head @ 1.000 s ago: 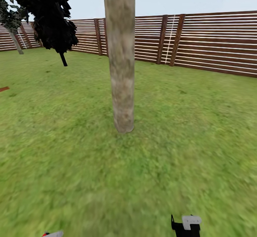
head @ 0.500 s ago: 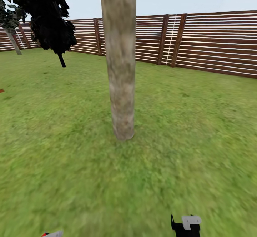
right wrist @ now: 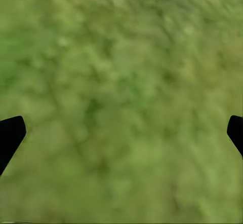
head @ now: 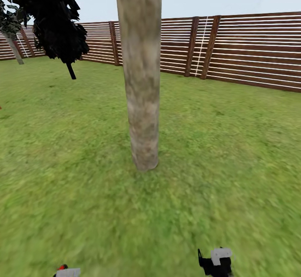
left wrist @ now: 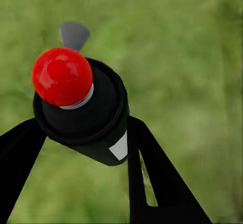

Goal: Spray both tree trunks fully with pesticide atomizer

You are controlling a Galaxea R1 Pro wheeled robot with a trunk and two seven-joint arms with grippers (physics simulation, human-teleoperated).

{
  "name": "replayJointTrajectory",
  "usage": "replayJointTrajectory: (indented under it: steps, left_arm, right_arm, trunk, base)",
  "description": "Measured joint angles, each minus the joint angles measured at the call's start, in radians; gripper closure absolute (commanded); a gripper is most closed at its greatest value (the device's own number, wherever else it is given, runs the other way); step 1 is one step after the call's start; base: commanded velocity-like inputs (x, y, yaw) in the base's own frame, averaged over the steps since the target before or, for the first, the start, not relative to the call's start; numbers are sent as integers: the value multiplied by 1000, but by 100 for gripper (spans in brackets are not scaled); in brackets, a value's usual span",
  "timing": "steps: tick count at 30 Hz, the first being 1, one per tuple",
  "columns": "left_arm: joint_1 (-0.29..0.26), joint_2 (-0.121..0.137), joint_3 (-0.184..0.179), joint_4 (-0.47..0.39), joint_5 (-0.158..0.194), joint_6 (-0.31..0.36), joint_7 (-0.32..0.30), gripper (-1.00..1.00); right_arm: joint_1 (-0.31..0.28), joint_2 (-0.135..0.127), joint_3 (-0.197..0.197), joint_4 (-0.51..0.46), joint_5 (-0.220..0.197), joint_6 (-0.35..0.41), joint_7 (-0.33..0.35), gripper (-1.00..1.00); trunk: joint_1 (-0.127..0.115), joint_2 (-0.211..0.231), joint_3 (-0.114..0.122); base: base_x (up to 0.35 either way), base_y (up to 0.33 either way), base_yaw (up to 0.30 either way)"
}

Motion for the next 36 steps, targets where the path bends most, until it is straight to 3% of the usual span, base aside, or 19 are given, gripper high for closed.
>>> replayJointTrajectory:
  steps: [1, 4, 5, 6, 9, 10, 11, 12, 13, 15, 18, 22, 23, 27, 36]
  left_arm:
    - [-17, 14, -48, -11, -56, 28, -128, 100]
    - [-75, 58, -74, -51, -163, 96, -421, 100]
    - [-118, 87, -88, -71, -224, 136, -575, 100]
    - [-163, 104, -80, -85, -255, 169, -681, 100]
    - [-245, 124, -91, -95, -351, 217, -888, 100]
    - [-284, 127, -95, -97, -447, 226, -976, 100]
    - [-340, 121, -94, -97, -584, 234, -1076, 100]
    - [-376, 117, -89, -98, -654, 240, -1147, 100]
    - [-399, 114, -91, -99, -696, 243, -1210, 100]
    - [-407, 111, -93, -119, -709, 262, -1234, 100]
    - [-406, 111, -95, -131, -713, 307, -1241, 100]
    - [-406, 89, -95, -133, -713, 321, -1244, 100]
    - [-406, 76, -96, -134, -716, 321, -1244, 100]
    - [-407, 32, -139, -133, -786, 327, -1244, 100]
    - [-408, -44, -145, -133, -798, 328, -1238, 100]
  right_arm:
    - [0, -4, 44, -51, 81, 40, 71, -100]
    - [0, -14, 79, -171, 218, 120, 251, -100]
    - [-2, -17, 85, -238, 281, 172, 370, -100]
    - [-6, -19, 87, -276, 327, 211, 467, -100]
    - [-60, -27, 89, -315, 445, 264, 668, -100]
    - [-108, -28, 89, -320, 501, 274, 768, -100]
    - [-158, -28, 89, -326, 539, 279, 896, -100]
    - [-179, -27, 90, -339, 550, 279, 975, -100]
    - [-191, -24, 90, -358, 553, 280, 1058, -100]
    - [-194, -21, 88, -360, 553, 280, 1100, -100]
    - [-196, -16, 90, -358, 553, 280, 1108, -100]
    - [-197, 17, 94, -356, 555, 280, 1113, -100]
    - [-197, 24, 94, -357, 555, 280, 1113, 100]
    - [-197, 58, 94, -362, 554, 279, 1113, 100]
    - [-198, 125, 94, -392, 554, 279, 1114, 100]
  trunk:
    - [0, 0, 0]
    - [0, 0, 0]
    - [0, 0, 0]
    - [0, 0, 0]
    - [0, 0, 0]
    - [0, 0, 0]
    - [0, 0, 0]
    - [0, 0, 0]
    - [0, 0, 0]
    - [0, 0, 0]
    - [0, 0, 0]
    - [0, 0, 0]
    - [0, 0, 0]
    - [0, 0, 0]
    - [0, 0, 0]
  base:
    - [0, 0, 0]
    - [0, 0, 0]
    - [0, 0, 0]
    - [0, 0, 0]
    - [0, 0, 0]
    - [0, 0, 0]
    - [0, 0, 0]
    - [0, 0, 0]
    - [0, 0, 0]
    - [0, 0, 0]
    - [0, 0, 0]
    - [0, 0, 0]
    - [0, 0, 0]
    - [0, 0, 0]
    - [0, 0, 0]
